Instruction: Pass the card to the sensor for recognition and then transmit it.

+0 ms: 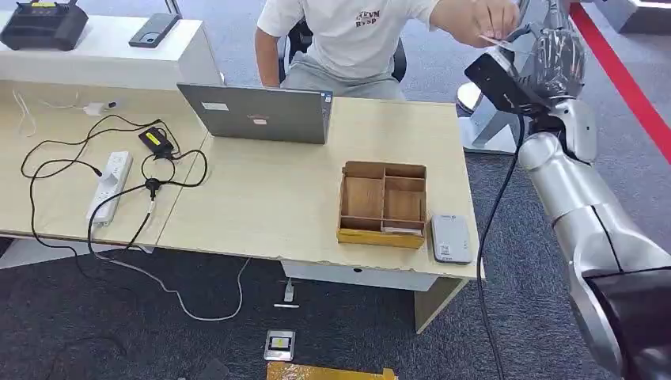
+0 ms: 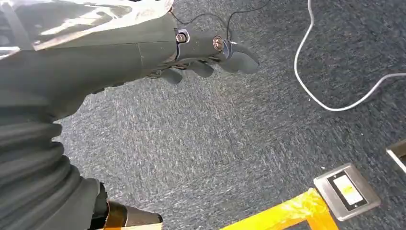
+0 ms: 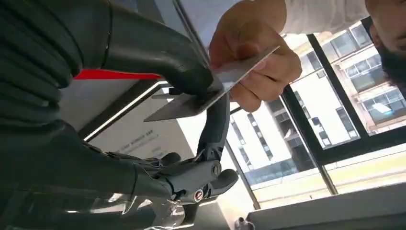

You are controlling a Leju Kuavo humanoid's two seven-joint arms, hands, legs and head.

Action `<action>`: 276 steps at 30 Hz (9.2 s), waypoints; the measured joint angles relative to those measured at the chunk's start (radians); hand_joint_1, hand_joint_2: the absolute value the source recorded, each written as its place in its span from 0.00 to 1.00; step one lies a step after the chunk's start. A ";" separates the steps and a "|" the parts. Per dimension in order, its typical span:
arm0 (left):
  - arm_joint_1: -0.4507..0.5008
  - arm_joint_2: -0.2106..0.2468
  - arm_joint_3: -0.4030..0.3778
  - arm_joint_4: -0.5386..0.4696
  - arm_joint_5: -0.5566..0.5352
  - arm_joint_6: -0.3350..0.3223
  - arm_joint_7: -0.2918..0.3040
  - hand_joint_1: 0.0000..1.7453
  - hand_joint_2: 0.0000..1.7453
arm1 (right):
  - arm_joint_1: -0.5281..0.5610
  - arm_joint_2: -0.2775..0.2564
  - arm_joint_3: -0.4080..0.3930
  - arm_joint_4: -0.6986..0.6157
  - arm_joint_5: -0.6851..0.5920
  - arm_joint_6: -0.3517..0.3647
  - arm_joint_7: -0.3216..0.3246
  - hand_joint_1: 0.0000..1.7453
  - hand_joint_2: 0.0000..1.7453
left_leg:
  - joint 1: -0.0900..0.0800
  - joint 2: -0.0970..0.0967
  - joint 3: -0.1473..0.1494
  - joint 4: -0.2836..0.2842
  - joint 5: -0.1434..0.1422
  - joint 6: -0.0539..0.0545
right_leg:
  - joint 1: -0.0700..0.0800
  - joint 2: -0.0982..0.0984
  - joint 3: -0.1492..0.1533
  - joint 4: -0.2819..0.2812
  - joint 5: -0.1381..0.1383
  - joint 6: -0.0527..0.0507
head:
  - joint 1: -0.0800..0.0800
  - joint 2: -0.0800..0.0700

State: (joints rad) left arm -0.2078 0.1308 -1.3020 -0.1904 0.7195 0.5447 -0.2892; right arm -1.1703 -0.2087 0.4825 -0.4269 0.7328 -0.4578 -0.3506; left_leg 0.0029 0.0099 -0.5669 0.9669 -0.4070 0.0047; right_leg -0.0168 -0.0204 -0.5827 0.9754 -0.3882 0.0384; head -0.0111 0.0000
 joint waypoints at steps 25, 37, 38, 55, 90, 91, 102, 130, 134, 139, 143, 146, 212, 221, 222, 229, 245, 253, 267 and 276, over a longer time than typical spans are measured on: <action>0.022 0.000 0.002 0.000 0.047 0.012 -0.004 0.00 1.00 | 0.072 -0.022 0.019 -0.004 -0.122 0.113 0.002 1.00 1.00 | 0.000 0.000 0.000 0.000 0.000 0.000 | 0.000 0.000 0.000 -0.001 0.000 0.000 | 0.000 0.000; 0.034 0.001 0.025 0.000 0.084 0.012 -0.001 0.00 1.00 | 0.337 -0.095 0.038 -0.152 -0.213 0.229 0.111 1.00 1.00 | 0.000 0.000 0.000 0.000 -0.001 0.001 | 0.000 0.000 0.000 -0.001 0.000 0.000 | 0.000 0.000; 0.034 0.001 0.026 0.000 0.085 0.012 -0.001 0.00 1.00 | 0.360 -0.100 0.040 -0.174 -0.214 0.234 0.121 1.00 1.00 | 0.000 0.000 0.000 0.000 -0.001 0.001 | 0.000 0.000 0.000 -0.001 0.000 0.000 | 0.000 0.000; 0.034 0.003 0.045 0.000 0.093 0.007 0.004 0.00 1.00 | 0.582 -0.133 0.084 -0.456 -0.169 0.303 0.239 1.00 1.00 | 0.000 0.000 0.000 0.000 -0.001 0.000 | 0.000 0.000 0.000 -0.001 0.000 0.000 | 0.000 0.000; 0.034 0.008 0.048 0.000 0.103 0.006 0.020 0.00 1.00 | 0.644 -0.126 0.121 -0.426 -0.225 0.292 0.253 1.00 1.00 | 0.000 0.000 0.000 0.000 -0.001 0.000 | 0.000 0.000 0.000 -0.001 0.000 0.000 | 0.000 0.000; 0.034 0.008 0.048 0.000 0.104 0.006 0.021 0.00 1.00 | 0.641 -0.130 0.117 -0.420 -0.229 0.288 0.252 1.00 1.00 | 0.000 0.000 0.000 0.000 -0.001 0.000 | 0.000 0.000 0.000 -0.001 0.000 0.000 | 0.000 0.000; 0.034 0.008 0.050 0.000 0.106 0.005 0.021 0.00 1.00 | 0.634 -0.145 0.091 -0.363 -0.235 0.275 0.243 1.00 1.00 | 0.000 0.000 0.000 0.000 -0.001 0.000 | 0.000 0.000 0.000 -0.001 0.000 0.000 | 0.000 0.000; 0.034 0.009 0.050 0.000 0.108 -0.006 0.022 0.00 1.00 | 0.647 -0.132 0.128 -0.417 -0.170 0.401 0.298 1.00 1.00 | 0.000 0.000 0.000 0.000 -0.001 0.000 | 0.000 0.000 0.000 -0.001 0.000 0.000 | 0.000 0.000; 0.034 0.009 0.050 0.000 0.111 -0.006 0.023 0.00 1.00 | 0.647 -0.131 0.128 -0.420 -0.170 0.406 0.299 1.00 1.00 | 0.000 0.000 0.000 0.000 -0.001 0.000 | 0.000 0.000 0.000 -0.001 0.000 0.000 | 0.000 0.000; 0.034 0.009 0.051 0.000 0.112 -0.005 0.023 0.00 1.00 | 0.647 -0.130 0.126 -0.420 -0.184 0.393 0.297 1.00 1.00 | 0.000 0.000 0.000 0.000 -0.001 0.000 | 0.000 0.000 0.000 -0.001 0.000 0.000 | 0.000 0.000; 0.034 0.009 0.051 0.000 0.112 -0.002 0.022 0.00 1.00 | 0.635 -0.128 0.120 -0.420 -0.195 0.361 0.286 1.00 1.00 | 0.000 0.000 0.000 0.000 -0.001 0.000 | 0.000 0.000 0.000 -0.001 0.000 0.000 | 0.000 0.000; 0.033 0.009 0.051 0.000 0.108 0.002 0.019 0.00 1.00 | 0.607 -0.123 0.109 -0.420 -0.207 0.337 0.276 1.00 1.00 | 0.000 0.000 -0.001 0.000 -0.001 0.000 | 0.000 0.000 0.000 -0.001 0.000 0.000 | 0.000 0.000; -0.001 0.013 -0.006 0.000 0.020 0.008 0.032 0.00 1.00 | 0.001 0.158 -0.001 0.018 -0.389 0.710 0.135 0.00 1.00 | 0.001 0.000 -0.001 0.000 0.000 0.000 | 0.001 0.000 -0.002 0.000 0.001 -0.001 | 0.000 0.000; 0.028 0.013 0.012 0.000 0.062 0.012 0.014 0.00 1.00 | 0.225 0.111 -0.025 -0.153 -0.611 0.767 0.223 0.00 1.00 | 0.001 0.000 -0.001 0.000 0.000 0.000 | 0.001 0.000 -0.002 -0.001 0.001 -0.001 | 0.000 0.000; 0.030 0.013 0.016 0.000 0.064 0.012 0.015 0.00 1.00 | 0.255 0.103 -0.024 -0.182 -0.620 0.760 0.230 0.00 1.00 | 0.001 0.000 -0.001 0.000 0.000 0.000 | 0.001 0.000 -0.002 -0.001 0.001 -0.001 | 0.000 0.000; 0.032 0.014 0.029 0.000 0.066 0.014 0.017 0.00 1.00 | 0.421 0.046 -0.014 -0.378 -0.659 0.737 0.310 0.00 1.00 | 0.001 0.000 -0.001 0.000 0.000 0.000 | 0.001 0.000 -0.002 -0.001 0.001 -0.001 | 0.000 0.000; 0.032 0.015 0.035 0.000 0.049 0.018 0.020 0.00 1.00 | 0.563 -0.024 0.030 -0.612 -0.616 0.717 0.362 0.00 1.00 | 0.001 0.000 -0.001 0.000 0.000 0.000 | 0.001 0.000 -0.002 -0.001 0.000 -0.001 | 0.000 0.000; 0.032 0.016 0.035 0.000 0.046 0.018 0.023 0.00 1.00 | 0.610 -0.045 0.054 -0.680 -0.608 0.739 0.392 0.00 1.00 | 0.001 0.000 -0.001 0.000 0.000 0.000 | 0.001 0.000 -0.002 -0.001 0.000 -0.001 | 0.000 0.000; 0.032 0.016 0.035 0.000 0.045 0.020 0.023 0.00 1.00 | 0.641 -0.096 0.120 -0.776 -0.232 0.642 0.410 0.00 1.00 | 0.001 0.000 -0.001 0.000 0.000 0.000 | 0.001 0.000 -0.002 -0.001 0.000 -0.001 | 0.000 0.000; 0.031 0.016 0.035 0.000 0.047 0.021 0.021 0.00 1.00 | 0.642 -0.099 0.160 -0.783 -0.075 0.576 0.407 0.00 1.00 | 0.001 0.000 -0.001 0.000 0.000 -0.001 | 0.001 0.000 -0.002 -0.001 0.000 -0.001 | 0.000 0.000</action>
State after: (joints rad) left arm -0.1764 0.1465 -1.2669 -0.1900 0.7660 0.5657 -0.2682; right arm -0.5284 -0.3075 0.6424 -1.2097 0.6576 0.1179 0.0561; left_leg 0.0039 0.0102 -0.5683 0.9665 -0.4073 0.0041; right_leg -0.0157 -0.0202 -0.5846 0.9743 -0.3880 0.0370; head -0.0114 0.0000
